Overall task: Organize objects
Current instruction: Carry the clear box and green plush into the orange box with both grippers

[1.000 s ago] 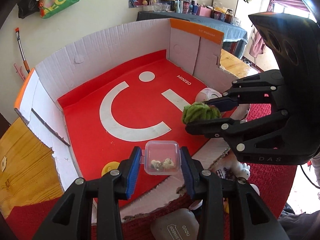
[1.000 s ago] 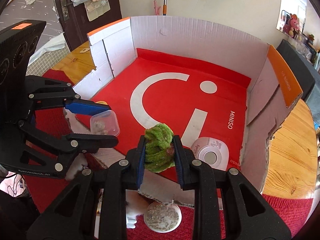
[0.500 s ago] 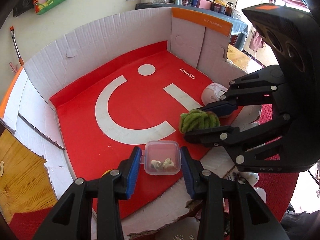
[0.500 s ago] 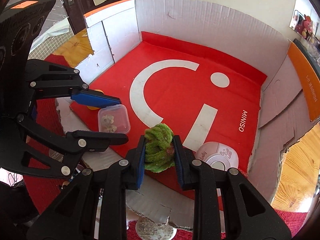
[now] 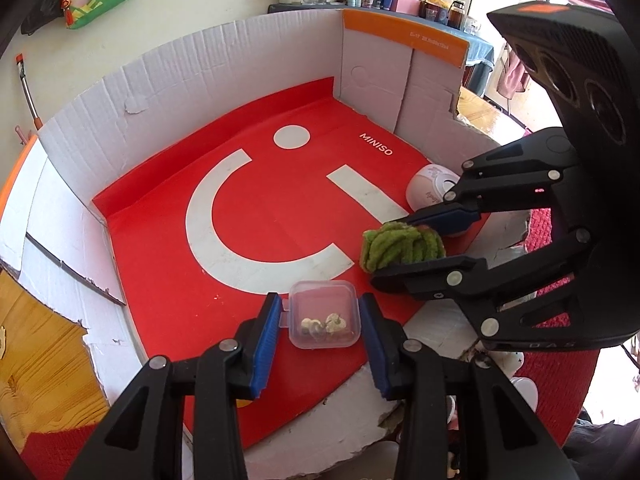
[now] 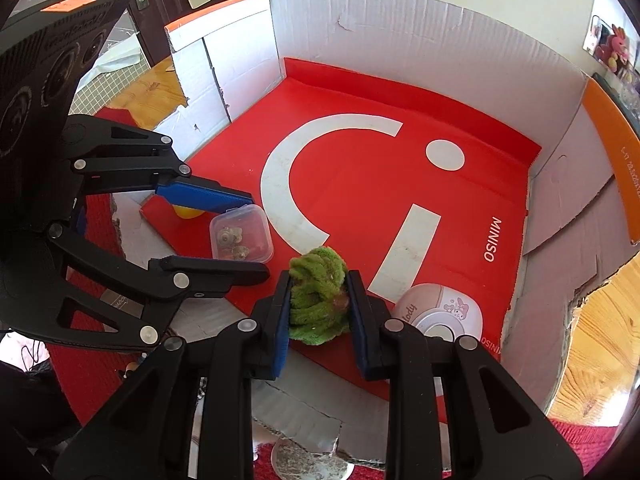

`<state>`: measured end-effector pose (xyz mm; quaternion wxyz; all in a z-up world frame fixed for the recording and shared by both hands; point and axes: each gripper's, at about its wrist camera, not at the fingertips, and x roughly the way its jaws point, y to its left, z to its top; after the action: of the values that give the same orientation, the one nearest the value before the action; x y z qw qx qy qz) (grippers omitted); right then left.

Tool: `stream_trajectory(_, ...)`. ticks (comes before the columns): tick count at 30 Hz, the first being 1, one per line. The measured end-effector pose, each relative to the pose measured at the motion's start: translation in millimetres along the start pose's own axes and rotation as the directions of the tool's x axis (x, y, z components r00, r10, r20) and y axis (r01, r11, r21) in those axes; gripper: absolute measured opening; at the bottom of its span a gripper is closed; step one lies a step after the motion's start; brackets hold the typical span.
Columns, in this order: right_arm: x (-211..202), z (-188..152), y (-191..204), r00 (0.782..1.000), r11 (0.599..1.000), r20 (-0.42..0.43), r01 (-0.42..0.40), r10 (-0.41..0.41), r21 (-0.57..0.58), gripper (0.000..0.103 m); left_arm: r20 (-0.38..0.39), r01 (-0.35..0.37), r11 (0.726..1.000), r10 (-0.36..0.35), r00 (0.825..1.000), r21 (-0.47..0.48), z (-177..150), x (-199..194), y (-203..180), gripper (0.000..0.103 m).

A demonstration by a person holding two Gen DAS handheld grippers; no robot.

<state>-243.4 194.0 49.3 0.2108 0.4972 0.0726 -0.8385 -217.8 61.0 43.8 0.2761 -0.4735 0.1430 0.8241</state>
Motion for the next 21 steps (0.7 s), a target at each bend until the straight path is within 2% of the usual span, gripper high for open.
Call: stream_trajectory(21,-0.8,2.9,6.1,1.000,0.999,-0.014,0.024,-0.024,-0.026,0.026,0.000,-0.005,1.000,0.005,1.000,0.005,1.4,0.9,-1.6,0.044)
